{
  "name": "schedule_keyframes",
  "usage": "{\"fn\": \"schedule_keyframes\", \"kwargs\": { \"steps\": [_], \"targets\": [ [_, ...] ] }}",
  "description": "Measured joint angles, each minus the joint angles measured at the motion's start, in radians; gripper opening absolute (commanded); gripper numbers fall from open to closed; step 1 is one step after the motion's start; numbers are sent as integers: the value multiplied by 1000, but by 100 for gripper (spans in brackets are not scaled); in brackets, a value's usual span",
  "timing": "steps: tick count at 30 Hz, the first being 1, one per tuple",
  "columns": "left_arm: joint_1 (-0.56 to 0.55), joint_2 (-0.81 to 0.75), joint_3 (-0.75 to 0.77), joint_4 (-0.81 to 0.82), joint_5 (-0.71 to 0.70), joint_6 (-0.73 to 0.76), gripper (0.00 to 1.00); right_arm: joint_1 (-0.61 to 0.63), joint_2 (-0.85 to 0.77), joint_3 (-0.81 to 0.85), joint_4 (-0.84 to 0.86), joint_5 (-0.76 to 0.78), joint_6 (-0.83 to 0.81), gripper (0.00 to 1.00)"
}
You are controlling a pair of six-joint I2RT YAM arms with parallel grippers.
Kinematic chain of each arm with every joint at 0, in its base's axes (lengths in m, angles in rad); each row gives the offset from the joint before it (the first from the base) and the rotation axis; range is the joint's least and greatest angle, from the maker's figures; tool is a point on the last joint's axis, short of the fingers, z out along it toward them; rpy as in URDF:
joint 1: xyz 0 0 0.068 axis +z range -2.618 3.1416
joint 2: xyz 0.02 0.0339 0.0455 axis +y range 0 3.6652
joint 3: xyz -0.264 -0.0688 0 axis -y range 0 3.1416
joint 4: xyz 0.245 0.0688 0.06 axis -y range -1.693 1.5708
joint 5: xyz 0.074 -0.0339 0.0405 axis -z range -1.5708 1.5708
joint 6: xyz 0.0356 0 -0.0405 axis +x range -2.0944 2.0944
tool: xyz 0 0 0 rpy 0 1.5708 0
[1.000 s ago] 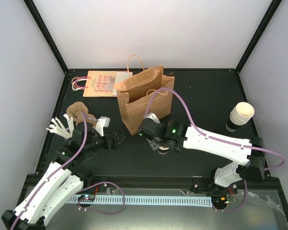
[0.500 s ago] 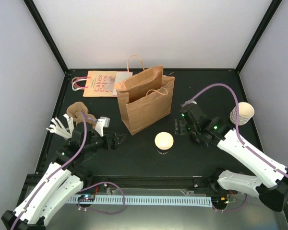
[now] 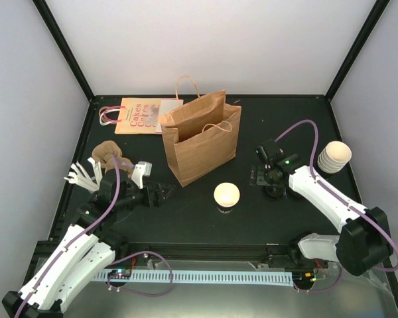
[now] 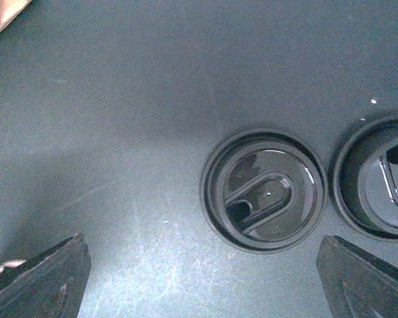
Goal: Pack the takeout coffee
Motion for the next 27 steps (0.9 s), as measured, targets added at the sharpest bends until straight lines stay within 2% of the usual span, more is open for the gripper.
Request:
{"fn": "schedule_keyframes", "kwargs": {
  "steps": [14,27],
  "targets": [
    [0,0,-11,2,0,0,99,-74,136,-9,3,59,154,90],
    [0,0,-26,19,1,-1,99,-153,212,-36,60,23,181,87]
  ]
}}
